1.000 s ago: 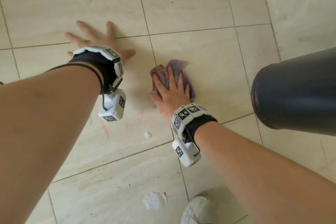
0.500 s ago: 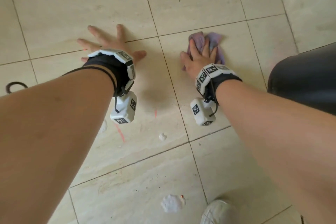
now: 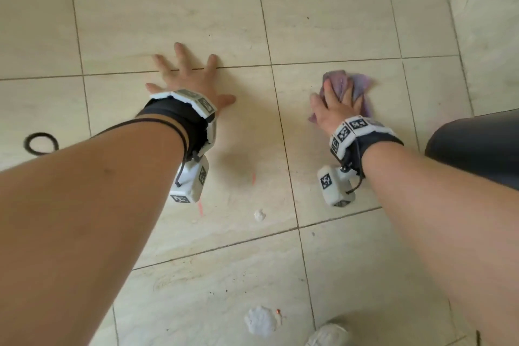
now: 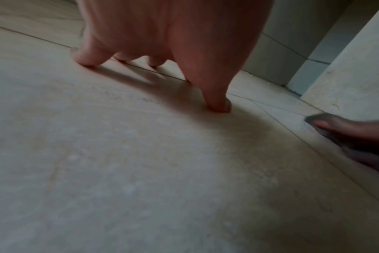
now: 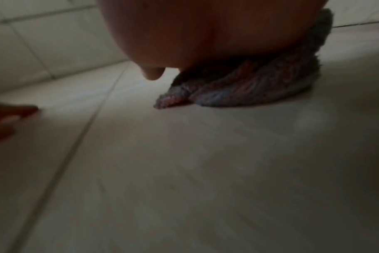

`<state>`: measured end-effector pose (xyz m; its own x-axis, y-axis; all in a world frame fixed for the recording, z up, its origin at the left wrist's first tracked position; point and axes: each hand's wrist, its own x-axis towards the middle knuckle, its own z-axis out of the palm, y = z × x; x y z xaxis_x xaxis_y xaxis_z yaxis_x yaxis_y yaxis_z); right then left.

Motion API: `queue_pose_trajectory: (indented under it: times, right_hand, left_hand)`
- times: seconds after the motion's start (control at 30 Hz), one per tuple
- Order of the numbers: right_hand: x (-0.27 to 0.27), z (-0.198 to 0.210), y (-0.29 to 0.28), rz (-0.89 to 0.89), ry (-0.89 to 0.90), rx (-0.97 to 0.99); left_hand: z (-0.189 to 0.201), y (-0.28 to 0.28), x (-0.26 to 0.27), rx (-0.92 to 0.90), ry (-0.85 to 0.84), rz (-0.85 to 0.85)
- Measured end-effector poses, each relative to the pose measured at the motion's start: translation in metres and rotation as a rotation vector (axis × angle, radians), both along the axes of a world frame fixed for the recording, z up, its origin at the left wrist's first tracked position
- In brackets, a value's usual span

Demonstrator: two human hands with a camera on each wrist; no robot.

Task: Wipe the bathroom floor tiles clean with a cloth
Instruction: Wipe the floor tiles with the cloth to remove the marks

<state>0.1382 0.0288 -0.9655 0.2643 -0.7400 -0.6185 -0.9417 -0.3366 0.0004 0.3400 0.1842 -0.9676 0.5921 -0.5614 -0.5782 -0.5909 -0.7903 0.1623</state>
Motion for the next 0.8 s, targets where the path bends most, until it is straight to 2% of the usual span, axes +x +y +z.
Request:
queue_pose_trajectory:
  times: [0.13,0.2,0.27,0.33,0.4,0.47,0.6,0.7,0.8]
  right_hand:
    - [0.07,0.005,0.022,0.125,-0.153,0.057]
    - [0.063,0.011,0.043,0.272,-0.184,0.052]
    - [0.03,0.01,0.047,0.358,-0.168,0.042]
    - [-0.003,0.007,0.026,0.286,-0.119,0.03]
    - [-0.014,0.01,-0.004,0.142,-0.065,-0.002]
    - [0.001,0.005,-0.028,0.053,-0.027,-0.032]
    - [0.055,0.001,-0.055,-0.051,-0.062,-0.101]
    - [0.089,0.01,-0.066,-0.035,-0.086,-0.076]
    - [0.111,0.013,-0.051,0.097,-0.149,-0.004]
  left_hand:
    - [-0.002,-0.008,0.002,0.013,0.019,0.034]
    - [-0.001,-0.01,0.004,0.029,0.036,0.046]
    - [0.003,-0.012,0.004,0.027,0.057,0.058]
    - [0.007,-0.014,0.005,0.024,0.067,0.069]
    - [0.01,-0.016,0.002,0.026,0.066,0.083]
    - [0.01,-0.017,0.001,0.025,0.052,0.095]
    - [0.008,-0.019,-0.001,0.028,0.044,0.104]
    - [0.006,-0.02,-0.001,0.039,0.038,0.102]
    - [0.005,-0.02,-0.001,0.04,0.041,0.111]
